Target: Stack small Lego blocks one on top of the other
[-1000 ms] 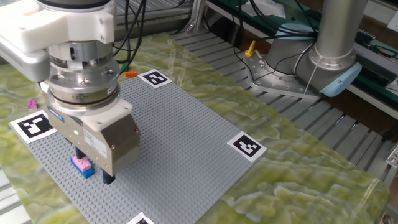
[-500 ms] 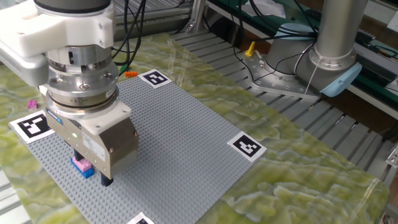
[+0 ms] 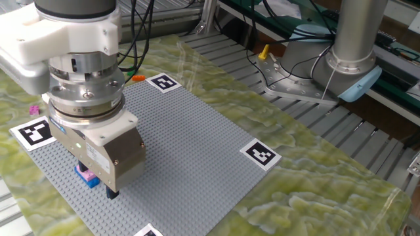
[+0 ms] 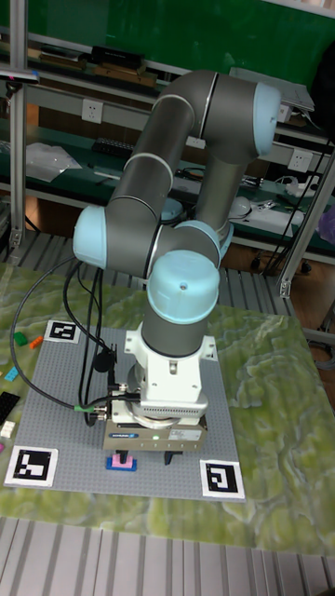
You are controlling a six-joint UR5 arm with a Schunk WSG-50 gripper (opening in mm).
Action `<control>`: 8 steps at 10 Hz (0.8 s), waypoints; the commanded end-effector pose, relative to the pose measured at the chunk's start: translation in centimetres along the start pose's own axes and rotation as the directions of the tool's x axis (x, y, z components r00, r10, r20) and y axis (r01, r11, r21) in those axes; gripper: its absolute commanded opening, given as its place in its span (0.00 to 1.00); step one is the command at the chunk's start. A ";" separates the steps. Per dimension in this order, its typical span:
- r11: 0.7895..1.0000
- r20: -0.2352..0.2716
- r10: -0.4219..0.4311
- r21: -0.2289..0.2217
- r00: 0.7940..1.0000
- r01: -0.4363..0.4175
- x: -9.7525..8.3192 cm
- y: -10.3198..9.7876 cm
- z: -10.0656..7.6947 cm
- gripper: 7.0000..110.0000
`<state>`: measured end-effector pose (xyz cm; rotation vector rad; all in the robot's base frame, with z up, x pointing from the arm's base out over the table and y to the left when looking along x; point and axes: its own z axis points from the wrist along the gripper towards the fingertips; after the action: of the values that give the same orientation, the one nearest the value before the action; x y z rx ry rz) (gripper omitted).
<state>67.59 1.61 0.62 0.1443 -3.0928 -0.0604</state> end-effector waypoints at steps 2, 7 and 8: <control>0.999 -0.018 0.031 0.010 0.999 -0.031 0.0 0.6 -0.7 0.36; 0.998 -0.058 0.021 0.068 0.998 -0.017 0.6 0.0 -2.8 0.36; 0.998 -0.065 0.018 0.060 0.998 -0.014 0.8 0.2 -3.6 0.36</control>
<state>67.21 1.77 2.84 0.1134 -3.0460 0.0268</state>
